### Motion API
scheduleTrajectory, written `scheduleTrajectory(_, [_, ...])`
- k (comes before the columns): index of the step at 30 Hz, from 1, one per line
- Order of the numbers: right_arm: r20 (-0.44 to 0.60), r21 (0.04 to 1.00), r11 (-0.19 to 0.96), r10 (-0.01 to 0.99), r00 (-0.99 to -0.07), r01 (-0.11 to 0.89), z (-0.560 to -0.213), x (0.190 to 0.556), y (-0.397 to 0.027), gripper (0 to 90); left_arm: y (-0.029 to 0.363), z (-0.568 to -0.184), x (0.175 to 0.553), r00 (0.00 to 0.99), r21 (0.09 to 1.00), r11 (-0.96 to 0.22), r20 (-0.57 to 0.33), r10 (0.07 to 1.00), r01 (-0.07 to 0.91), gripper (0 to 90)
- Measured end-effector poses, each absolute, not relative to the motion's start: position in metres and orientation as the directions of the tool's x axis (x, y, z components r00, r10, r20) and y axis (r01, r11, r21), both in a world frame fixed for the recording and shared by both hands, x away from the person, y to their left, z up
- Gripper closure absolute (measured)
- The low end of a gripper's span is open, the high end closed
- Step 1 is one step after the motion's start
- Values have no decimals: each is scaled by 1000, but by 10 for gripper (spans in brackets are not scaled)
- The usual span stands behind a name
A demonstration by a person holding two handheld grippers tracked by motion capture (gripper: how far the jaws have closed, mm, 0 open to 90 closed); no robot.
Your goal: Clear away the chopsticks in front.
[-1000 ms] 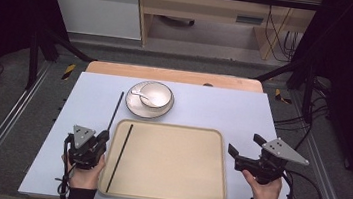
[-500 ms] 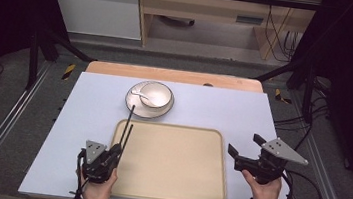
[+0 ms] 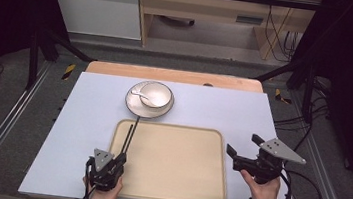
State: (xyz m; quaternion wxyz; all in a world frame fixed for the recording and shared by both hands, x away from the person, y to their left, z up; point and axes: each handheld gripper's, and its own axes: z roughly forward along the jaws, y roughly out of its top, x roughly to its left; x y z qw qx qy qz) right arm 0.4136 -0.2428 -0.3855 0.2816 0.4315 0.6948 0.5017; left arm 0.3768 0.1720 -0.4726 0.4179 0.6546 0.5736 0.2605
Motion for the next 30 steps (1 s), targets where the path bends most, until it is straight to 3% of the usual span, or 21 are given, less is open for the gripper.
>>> scheduleTrajectory(30, [41, 936, 131, 881, -472, 326, -387, 415, -240, 78, 163, -483, 384, 197, 773, -72, -70, 978, 630, 847])
